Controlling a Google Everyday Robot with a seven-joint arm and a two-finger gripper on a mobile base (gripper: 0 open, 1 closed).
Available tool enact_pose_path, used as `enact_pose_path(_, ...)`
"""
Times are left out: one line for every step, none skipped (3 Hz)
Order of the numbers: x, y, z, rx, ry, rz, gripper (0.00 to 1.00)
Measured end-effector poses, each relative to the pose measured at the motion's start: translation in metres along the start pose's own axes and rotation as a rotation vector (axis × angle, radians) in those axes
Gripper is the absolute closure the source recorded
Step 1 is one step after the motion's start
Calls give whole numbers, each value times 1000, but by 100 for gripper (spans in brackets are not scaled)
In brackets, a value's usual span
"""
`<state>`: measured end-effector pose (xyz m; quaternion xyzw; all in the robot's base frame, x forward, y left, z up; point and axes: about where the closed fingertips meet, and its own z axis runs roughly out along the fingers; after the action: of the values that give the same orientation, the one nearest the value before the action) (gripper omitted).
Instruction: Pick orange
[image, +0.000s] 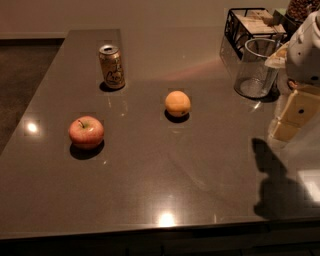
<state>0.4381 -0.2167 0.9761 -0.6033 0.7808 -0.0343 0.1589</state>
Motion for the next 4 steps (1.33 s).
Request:
enact_pose_path(0,0,0,0,0,0,0)
enact_pose_path(-11,-11,6,-13,-13,-1,0)
enact_pose_path(-28,-29,21,-28,-73,24,0)
enact_pose_path(-58,-47,45,-48,-144,46,0)
